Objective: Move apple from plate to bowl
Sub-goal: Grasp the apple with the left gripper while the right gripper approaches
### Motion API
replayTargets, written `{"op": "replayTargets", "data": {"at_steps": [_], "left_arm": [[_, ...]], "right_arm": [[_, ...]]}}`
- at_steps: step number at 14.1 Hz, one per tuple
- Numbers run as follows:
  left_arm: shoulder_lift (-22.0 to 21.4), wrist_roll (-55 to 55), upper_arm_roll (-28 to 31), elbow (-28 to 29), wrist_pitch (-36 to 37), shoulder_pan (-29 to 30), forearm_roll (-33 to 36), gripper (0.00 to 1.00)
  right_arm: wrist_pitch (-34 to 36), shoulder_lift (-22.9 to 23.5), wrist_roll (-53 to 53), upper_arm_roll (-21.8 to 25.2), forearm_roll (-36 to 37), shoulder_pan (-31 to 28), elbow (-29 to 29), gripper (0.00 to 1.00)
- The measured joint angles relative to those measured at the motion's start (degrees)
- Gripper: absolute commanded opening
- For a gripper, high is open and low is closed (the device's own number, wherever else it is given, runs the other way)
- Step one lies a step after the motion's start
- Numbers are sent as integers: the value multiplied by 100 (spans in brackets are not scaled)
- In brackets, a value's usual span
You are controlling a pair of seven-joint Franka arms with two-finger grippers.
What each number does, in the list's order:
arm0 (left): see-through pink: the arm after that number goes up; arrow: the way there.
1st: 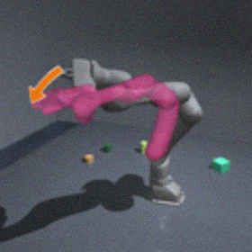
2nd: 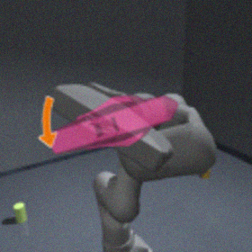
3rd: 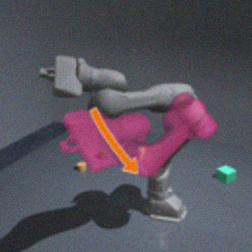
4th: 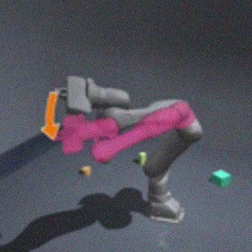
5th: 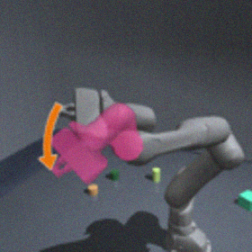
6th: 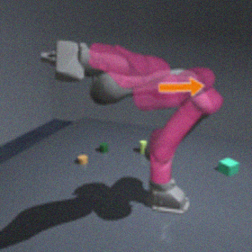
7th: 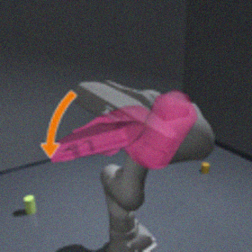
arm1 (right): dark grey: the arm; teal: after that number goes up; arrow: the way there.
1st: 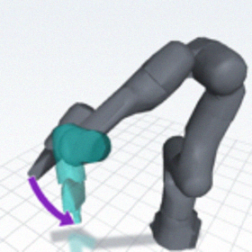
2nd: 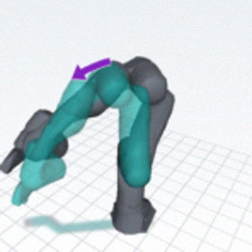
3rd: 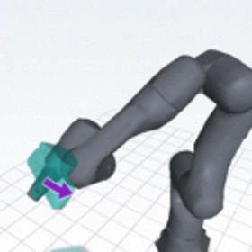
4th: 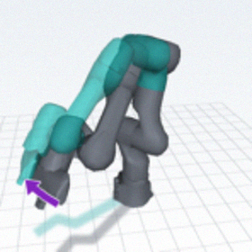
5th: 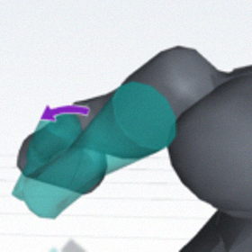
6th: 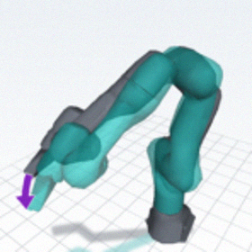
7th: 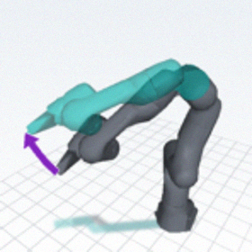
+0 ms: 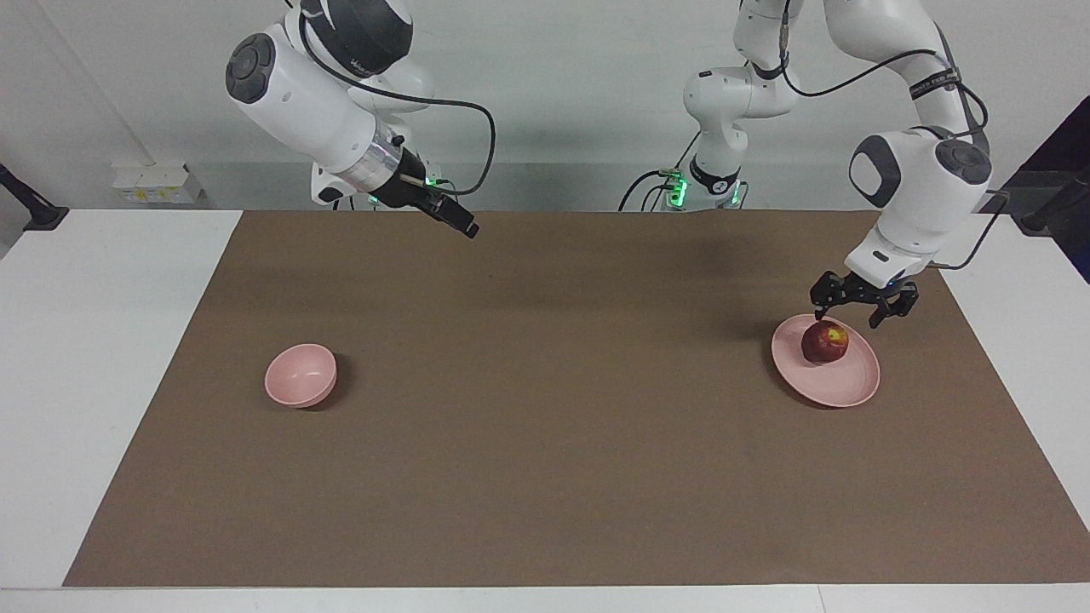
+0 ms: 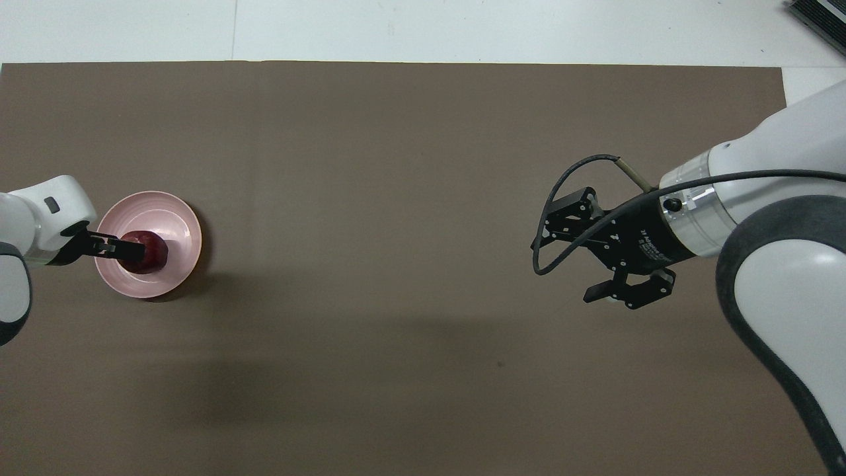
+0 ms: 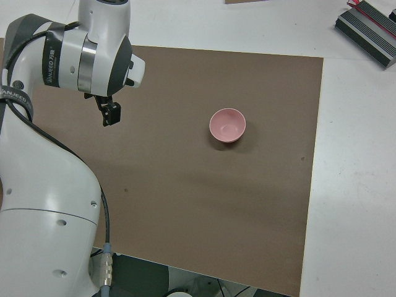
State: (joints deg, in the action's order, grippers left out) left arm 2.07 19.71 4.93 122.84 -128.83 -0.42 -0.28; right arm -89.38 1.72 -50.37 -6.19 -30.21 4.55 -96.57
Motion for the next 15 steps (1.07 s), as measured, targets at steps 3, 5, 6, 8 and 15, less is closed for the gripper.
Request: {"op": "replayTargets", "data": {"at_steps": [3,5,6,8,15], "left_arm": [[258,0,-17,52,-350,-1,0,100],[372,0,-17,73,-449,-1,-2,100],[404,0,-14,79,-458,0,-3,100],[452,0,-8,96,-467,2,-7,83],[447,148,-18,120,-482,3,-14,0]], "right_arm": [[0,78,-357,2,-401,8,-109,100],[-48,151,-636,2,-706,34,-247,100],[-182,175,-754,2,-867,44,-334,100],[-533,203,-1042,3,-1148,110,-493,100],[-1525,323,-2165,0,-1665,730,-622,100]]}}
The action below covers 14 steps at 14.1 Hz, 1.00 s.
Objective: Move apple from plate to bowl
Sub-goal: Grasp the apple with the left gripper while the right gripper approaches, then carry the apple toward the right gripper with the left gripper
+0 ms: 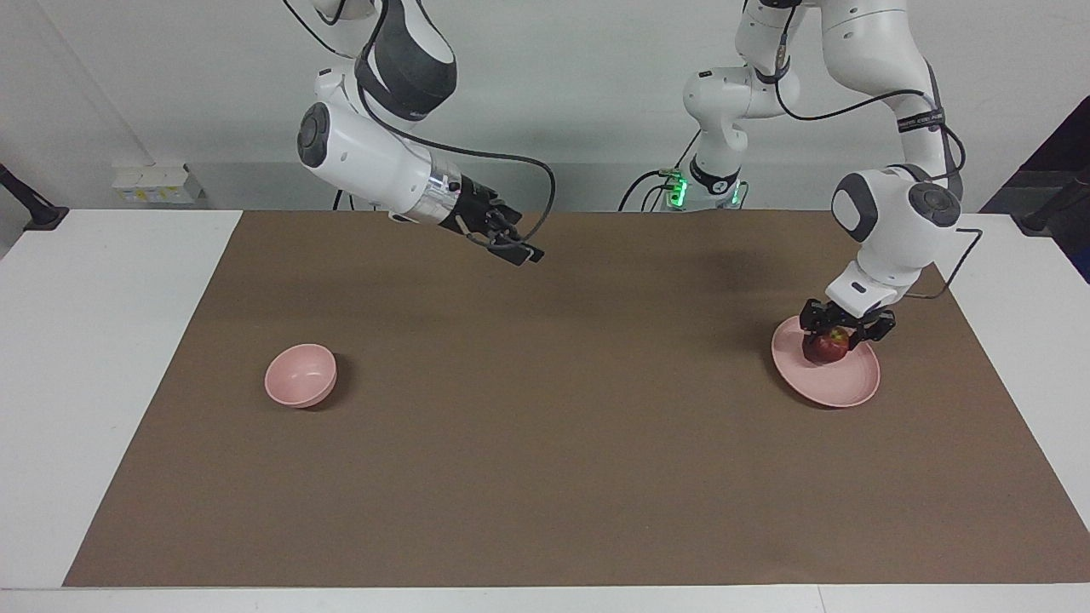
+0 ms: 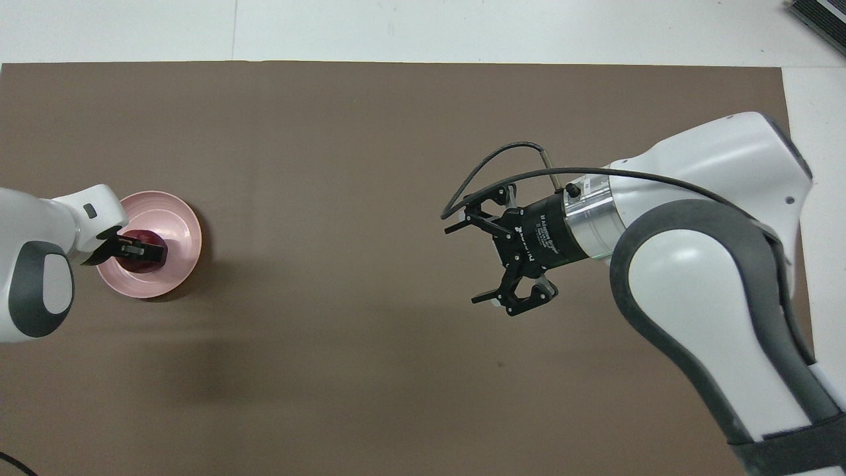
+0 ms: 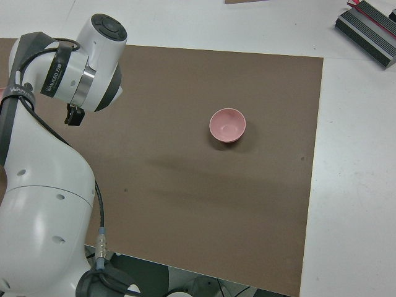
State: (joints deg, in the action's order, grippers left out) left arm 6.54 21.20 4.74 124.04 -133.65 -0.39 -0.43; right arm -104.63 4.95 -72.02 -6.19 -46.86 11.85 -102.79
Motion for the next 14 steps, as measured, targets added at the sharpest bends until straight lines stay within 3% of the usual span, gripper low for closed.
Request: {"op": "replayTargets", "data": {"at_steps": [3,7,11,14], "left_arm": [[-73,41,-44,-183,209,-11,-2,0],[-634,51,-138,-383,1000,-123,-322,0],[-1206,-42,-206,-387,1743,-338,-1822,0],[-1286,-497,-308,-385,1915,-589,-2865,0]], "right_arm": [[-246,48,-193,-1,-78,195,-4,100],[-342,49,-235,5,-310,216,-5,100],[-469,65,-374,2,-512,239,-7,100],[-674,127,-420,3,-748,278,-11,100]]}}
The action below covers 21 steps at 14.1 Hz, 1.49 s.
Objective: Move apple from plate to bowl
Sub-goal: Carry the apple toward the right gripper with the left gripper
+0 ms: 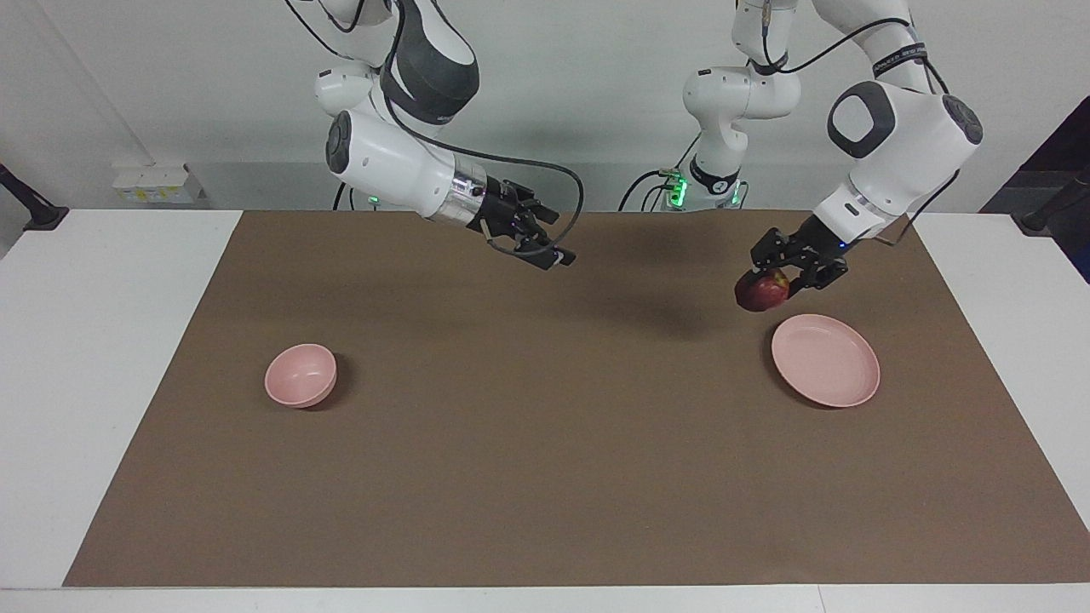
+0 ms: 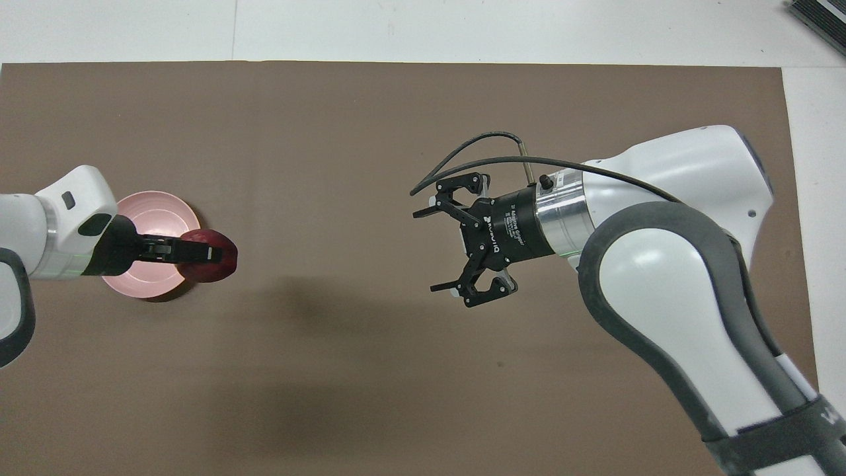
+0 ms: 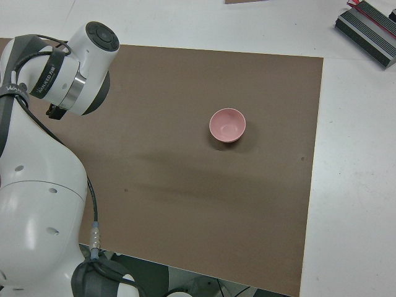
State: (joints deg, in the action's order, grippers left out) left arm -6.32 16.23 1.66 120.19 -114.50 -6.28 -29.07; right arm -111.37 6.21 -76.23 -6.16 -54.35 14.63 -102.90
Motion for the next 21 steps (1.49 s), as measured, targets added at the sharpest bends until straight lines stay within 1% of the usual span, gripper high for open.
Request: {"op": "replayTargets", "data": {"at_steps": [3,4,6,8,10,11,14,18,21], "left_arm": [[-3,-273,-63,0,0,-196,-1085,0],[-12,-339,-93,-1,2,-221,-1378,0],[-47,-515,-240,-1,2,-249,-1884,0],[-81,-679,-537,-3,-37,-256,-2204,0],[-93,-778,-679,-3,-56,-267,-2450,0],[-103,-788,-687,-3,-56,-268,-2574,0],[-132,-789,-695,-2,-56,-291,-2757,0],[-156,-813,-740,1,-129,-334,-2774,0],[-156,-815,-742,11,-386,-339,-2775,0]], "right_arm": [[-61,127,-382,1,-232,9,-12,100],[-235,219,-445,0,-349,16,-27,100],[-924,594,-459,0,-669,166,-46,100],[-1496,1076,-458,-5,-945,514,53,100],[-1766,1318,-458,-6,-1104,764,192,100],[-1797,1343,-455,-4,-1113,825,234,100],[-1727,1339,42,-5,-1136,881,259,100],[-1696,1325,860,-6,-1741,910,246,100],[-1535,1288,1252,-3,-1871,906,144,100]]}}
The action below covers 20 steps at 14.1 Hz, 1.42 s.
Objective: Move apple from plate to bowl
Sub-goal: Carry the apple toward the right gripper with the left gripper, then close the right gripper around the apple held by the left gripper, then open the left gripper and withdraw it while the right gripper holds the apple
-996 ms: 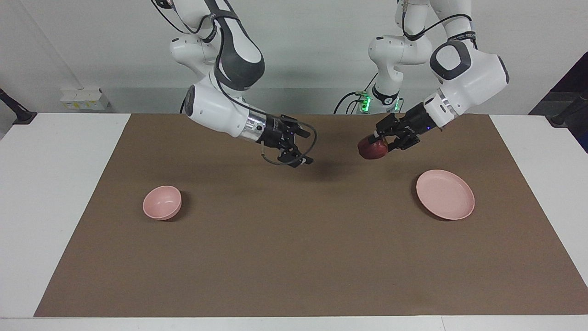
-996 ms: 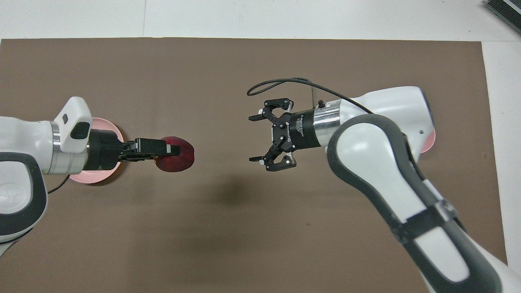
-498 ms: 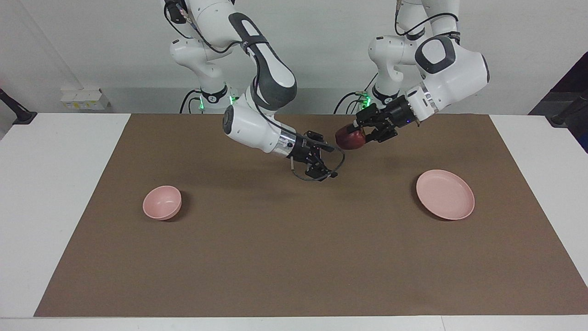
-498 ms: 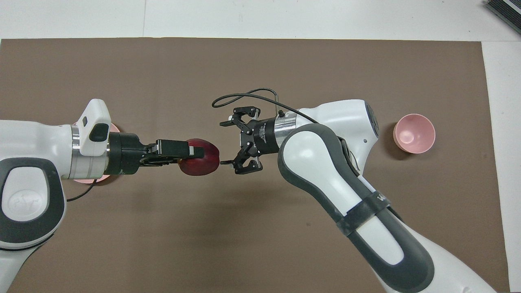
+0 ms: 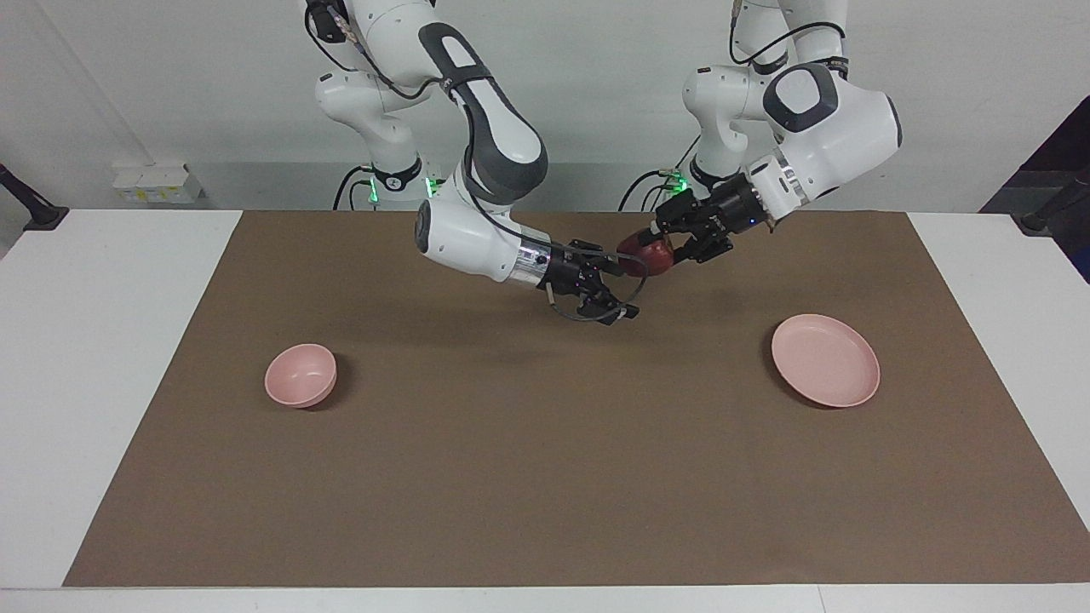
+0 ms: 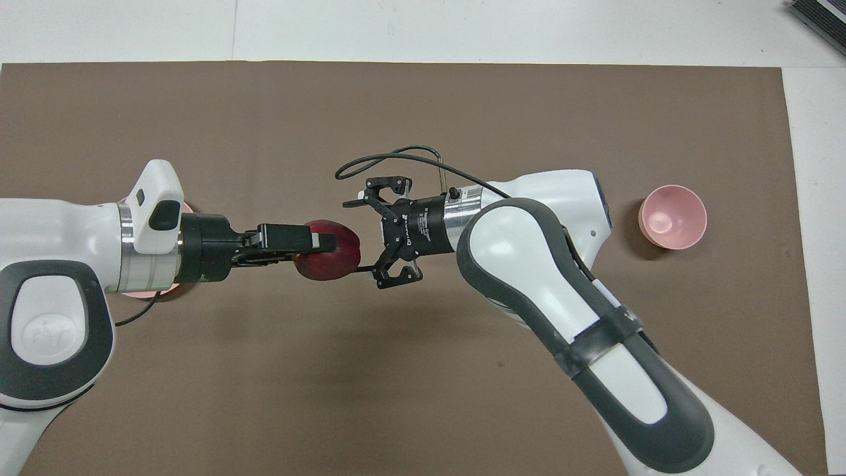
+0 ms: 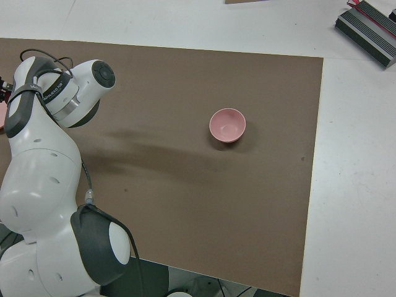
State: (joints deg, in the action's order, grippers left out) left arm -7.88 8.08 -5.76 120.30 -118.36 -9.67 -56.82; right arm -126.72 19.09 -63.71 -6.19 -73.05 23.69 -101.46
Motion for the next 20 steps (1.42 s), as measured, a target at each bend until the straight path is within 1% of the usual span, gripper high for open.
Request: {"op": "replayTargets", "data": {"at_steps": [3,4,16,17,18,20], "left_arm": [[1,0,0,1,-216,-22,0,0],[3,-3,-1,2,-250,-41,0,0],[40,-219,-34,79,-311,-249,0,0],[42,-236,-34,79,-321,-261,0,0],[44,-243,-34,79,-324,-267,0,0],[44,-243,-17,73,-364,-267,0,0]], "right_arm": [[352,-79,143,17,-51,-15,-98,100],[401,-98,161,18,-168,-15,-109,100],[505,-203,174,21,-978,-27,-215,100],[505,-211,174,20,-1018,-20,-224,33],[506,-216,176,19,-1028,-14,-225,0],[516,-236,264,22,-1028,-17,-237,0]]}}
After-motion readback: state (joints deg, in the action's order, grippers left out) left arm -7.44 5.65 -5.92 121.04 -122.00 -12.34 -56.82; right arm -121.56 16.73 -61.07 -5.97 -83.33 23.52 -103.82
